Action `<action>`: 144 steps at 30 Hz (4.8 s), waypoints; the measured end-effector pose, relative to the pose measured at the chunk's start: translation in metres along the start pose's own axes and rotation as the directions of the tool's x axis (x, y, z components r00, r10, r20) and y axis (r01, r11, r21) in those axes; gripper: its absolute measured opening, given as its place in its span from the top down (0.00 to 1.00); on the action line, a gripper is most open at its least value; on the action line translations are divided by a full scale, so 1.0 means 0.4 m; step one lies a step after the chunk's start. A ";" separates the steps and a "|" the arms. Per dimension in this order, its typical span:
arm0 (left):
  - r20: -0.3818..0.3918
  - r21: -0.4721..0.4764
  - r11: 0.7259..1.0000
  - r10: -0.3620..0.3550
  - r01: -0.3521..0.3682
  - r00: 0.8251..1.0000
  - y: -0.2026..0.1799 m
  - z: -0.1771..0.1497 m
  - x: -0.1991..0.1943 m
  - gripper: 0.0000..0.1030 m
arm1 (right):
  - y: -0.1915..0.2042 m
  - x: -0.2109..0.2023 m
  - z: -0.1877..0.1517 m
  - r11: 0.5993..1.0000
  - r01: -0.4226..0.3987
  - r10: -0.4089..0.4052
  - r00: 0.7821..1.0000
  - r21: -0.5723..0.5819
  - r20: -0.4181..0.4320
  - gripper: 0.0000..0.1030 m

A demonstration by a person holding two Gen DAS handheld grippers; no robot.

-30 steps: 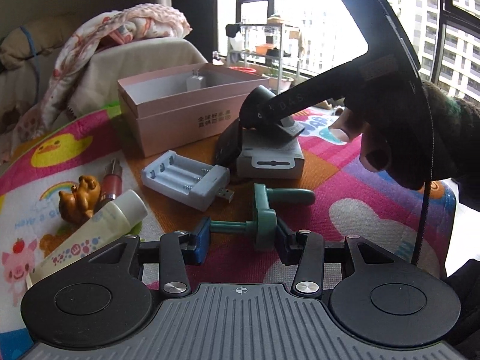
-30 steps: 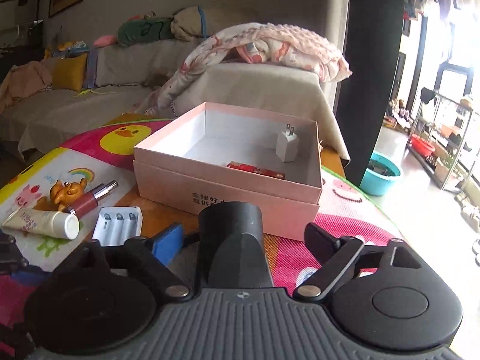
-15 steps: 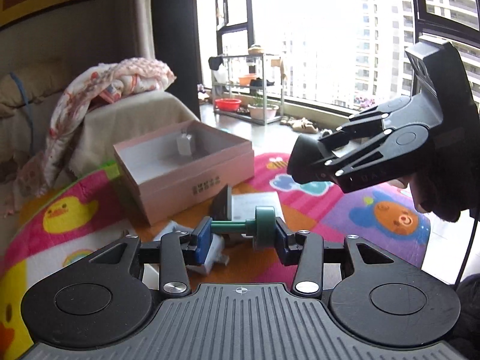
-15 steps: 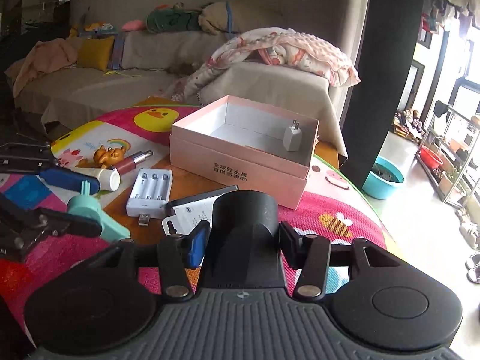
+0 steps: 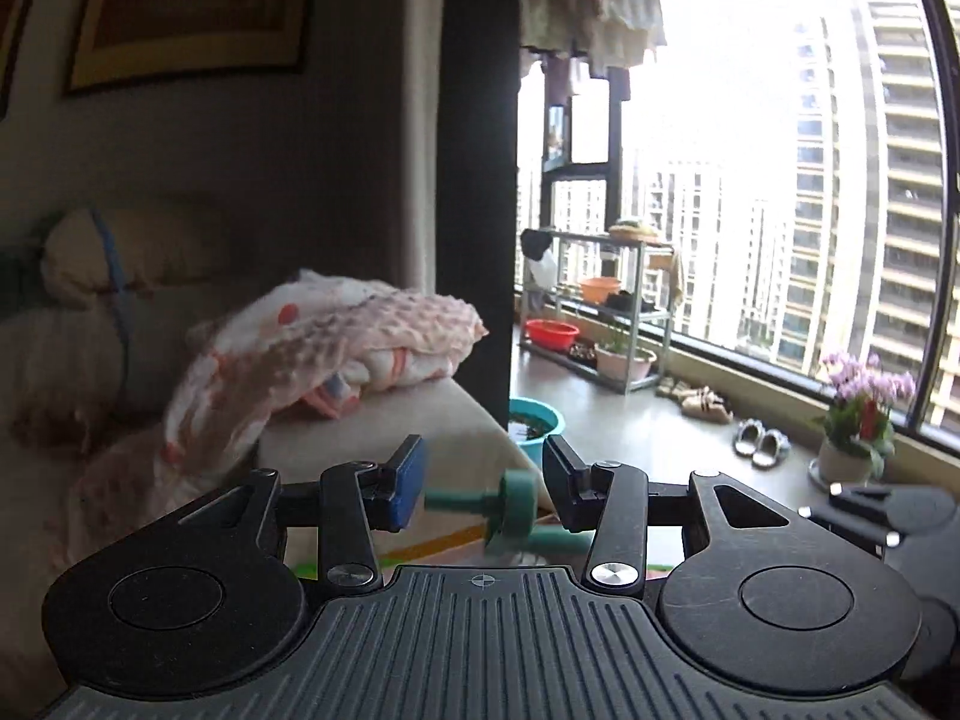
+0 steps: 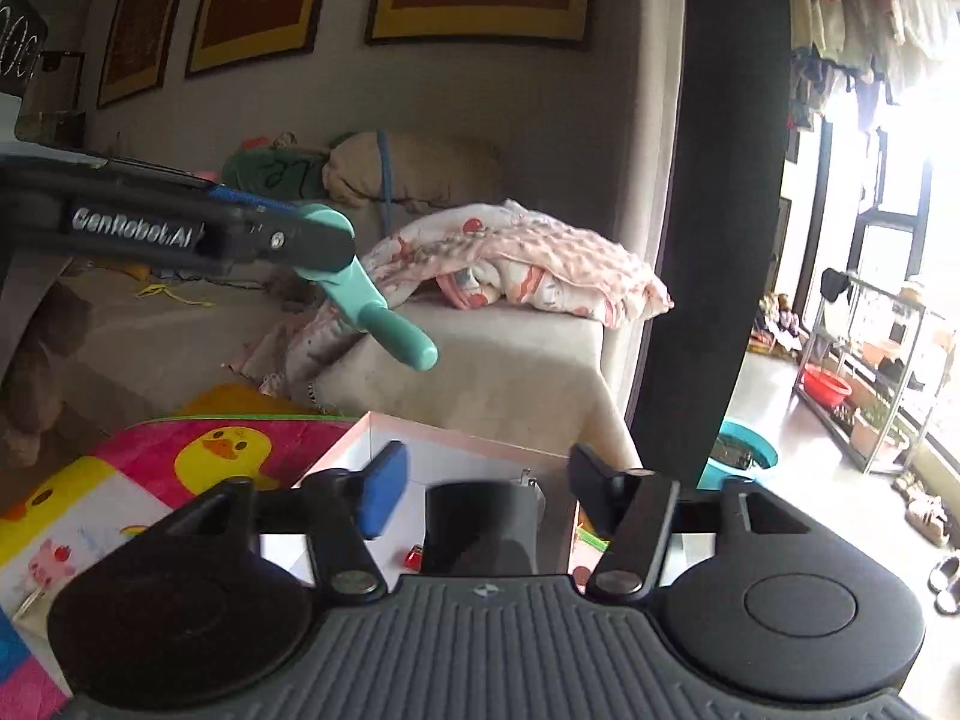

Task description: Organize rigid objects

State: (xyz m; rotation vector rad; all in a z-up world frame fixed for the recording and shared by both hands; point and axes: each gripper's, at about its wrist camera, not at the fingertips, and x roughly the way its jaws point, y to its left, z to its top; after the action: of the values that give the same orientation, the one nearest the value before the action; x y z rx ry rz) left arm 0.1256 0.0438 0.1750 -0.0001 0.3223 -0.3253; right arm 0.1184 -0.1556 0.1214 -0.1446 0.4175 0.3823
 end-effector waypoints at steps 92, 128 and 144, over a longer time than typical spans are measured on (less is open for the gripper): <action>-0.417 -0.371 0.927 -0.209 0.044 0.885 -0.061 -0.531 -0.261 0.49 | 0.052 0.064 -0.279 0.989 -0.052 0.097 0.936 0.138 -0.338 0.73; -0.424 -0.093 0.994 0.017 -0.062 0.906 -0.115 -0.514 -0.188 0.45 | -0.010 -0.192 -0.421 0.997 0.024 -0.014 0.990 0.072 -0.137 0.17; -0.381 -0.043 0.999 -0.017 0.000 0.924 -0.139 -0.538 -0.192 0.24 | -0.019 -0.184 -0.428 0.994 0.026 -0.010 0.990 0.110 -0.141 0.13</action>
State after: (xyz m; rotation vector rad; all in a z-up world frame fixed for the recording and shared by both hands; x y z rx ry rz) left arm -0.0278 0.0262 -0.0022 0.0202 0.7173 -0.3264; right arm -0.0036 -0.2237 -0.0021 -0.0661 0.5752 0.3313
